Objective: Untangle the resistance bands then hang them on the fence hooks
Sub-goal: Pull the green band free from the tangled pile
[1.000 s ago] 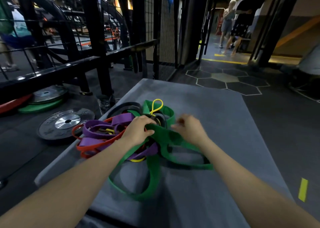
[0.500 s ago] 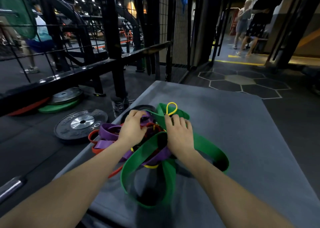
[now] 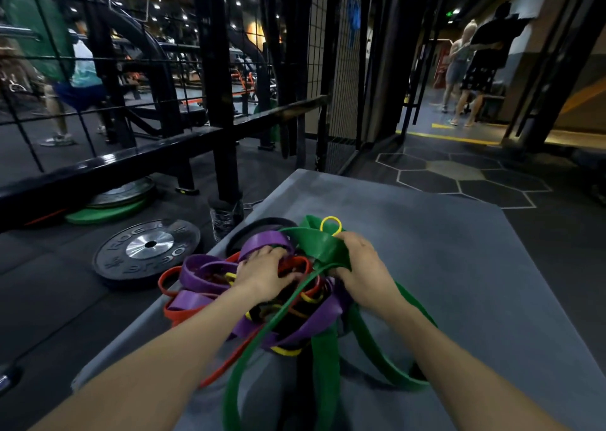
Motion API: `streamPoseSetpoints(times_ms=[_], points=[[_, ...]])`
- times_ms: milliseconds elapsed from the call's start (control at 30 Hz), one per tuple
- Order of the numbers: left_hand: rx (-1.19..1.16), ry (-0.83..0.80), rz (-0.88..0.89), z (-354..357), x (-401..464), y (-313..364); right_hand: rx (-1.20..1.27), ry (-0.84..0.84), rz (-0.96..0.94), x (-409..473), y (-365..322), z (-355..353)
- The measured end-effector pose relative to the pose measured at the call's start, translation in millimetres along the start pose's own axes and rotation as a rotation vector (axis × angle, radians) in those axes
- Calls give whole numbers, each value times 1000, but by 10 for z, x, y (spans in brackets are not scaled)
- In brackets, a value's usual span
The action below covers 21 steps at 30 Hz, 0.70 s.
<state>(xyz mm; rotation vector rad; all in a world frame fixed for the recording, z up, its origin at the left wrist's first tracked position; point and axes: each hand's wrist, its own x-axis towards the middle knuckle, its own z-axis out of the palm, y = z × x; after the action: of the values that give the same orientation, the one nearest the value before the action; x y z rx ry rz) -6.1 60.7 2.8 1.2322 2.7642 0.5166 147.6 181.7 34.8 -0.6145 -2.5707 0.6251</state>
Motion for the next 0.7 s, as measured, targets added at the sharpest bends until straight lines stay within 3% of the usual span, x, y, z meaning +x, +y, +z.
streamPoseSetpoints(times_ms=[100, 267, 433, 500, 600, 700], points=[[104, 24, 44, -21, -68, 42, 77, 88, -47, -15, -39, -88], [219, 202, 118, -165, -216, 180, 142, 196, -73, -1, -131, -308], [31, 432, 97, -606, -288, -17, 93, 358, 4, 24, 5, -557], [66, 479, 86, -724, -325, -144, 90, 419, 63, 14, 81, -650], [143, 419, 23, -753, -383, -240, 65, 474, 140, -57, 230, -759], [198, 194, -76, -705, -400, -323, -106, 446, 191, -200, 427, -799]])
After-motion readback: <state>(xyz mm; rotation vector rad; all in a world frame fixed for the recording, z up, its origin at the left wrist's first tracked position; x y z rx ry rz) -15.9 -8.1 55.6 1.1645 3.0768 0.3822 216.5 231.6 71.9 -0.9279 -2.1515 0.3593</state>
